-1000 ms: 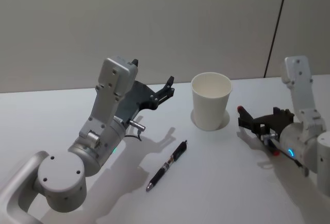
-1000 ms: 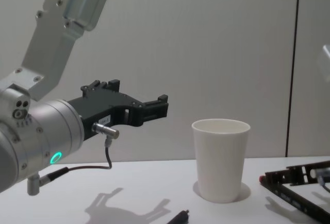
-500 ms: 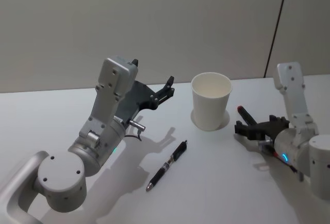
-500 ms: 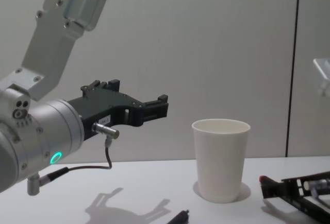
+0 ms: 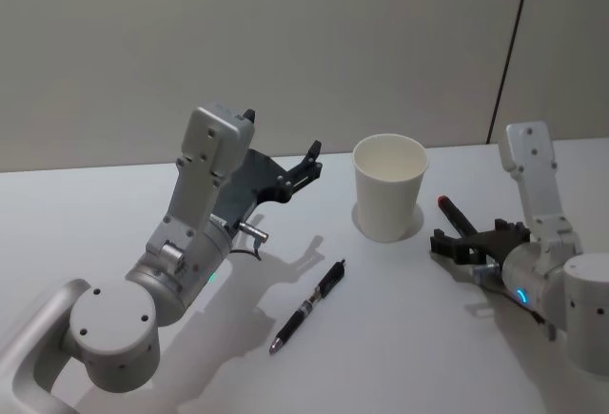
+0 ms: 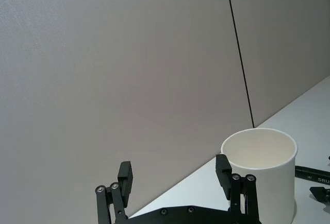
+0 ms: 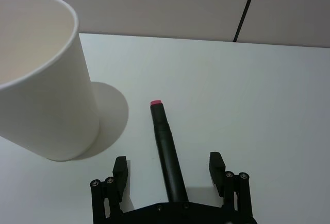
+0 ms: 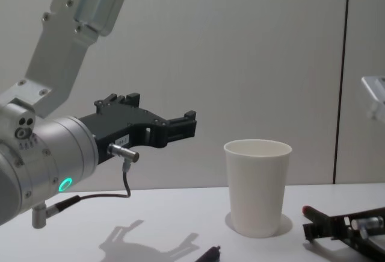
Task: Place the pen into the pen holder.
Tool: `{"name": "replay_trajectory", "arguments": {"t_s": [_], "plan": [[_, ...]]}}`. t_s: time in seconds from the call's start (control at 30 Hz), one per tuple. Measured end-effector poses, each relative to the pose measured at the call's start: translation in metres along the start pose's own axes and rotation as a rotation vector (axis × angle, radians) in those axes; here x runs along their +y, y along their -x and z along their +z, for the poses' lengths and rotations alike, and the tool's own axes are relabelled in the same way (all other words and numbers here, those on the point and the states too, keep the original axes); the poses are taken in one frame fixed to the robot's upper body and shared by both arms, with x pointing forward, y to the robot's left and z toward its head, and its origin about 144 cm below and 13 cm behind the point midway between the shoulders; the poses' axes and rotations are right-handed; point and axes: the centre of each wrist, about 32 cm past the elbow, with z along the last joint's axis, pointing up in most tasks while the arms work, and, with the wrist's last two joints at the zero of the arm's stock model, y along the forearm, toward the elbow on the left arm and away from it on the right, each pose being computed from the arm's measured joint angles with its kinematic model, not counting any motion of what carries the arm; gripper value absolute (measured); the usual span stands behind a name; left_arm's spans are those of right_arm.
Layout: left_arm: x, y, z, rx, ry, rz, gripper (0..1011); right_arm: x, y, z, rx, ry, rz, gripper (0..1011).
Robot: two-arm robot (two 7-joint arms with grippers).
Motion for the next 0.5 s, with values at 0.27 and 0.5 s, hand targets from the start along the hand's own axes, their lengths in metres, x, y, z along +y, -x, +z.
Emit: {"name": "replay_trajectory", "arguments": {"t_s": [0.27,0.5], "plan": [[0.0000,0.0000,0.0000,0.000,0.000,0.000,1003,0.0005,0.0016,-0.0007,0.001,0.003,0.001,907],[0.0000,0.0000,0.0000,0.000,0.000,0.000,1003,0.0007,0.0020,-0.0011,0.000,0.005,0.001,794]]}}
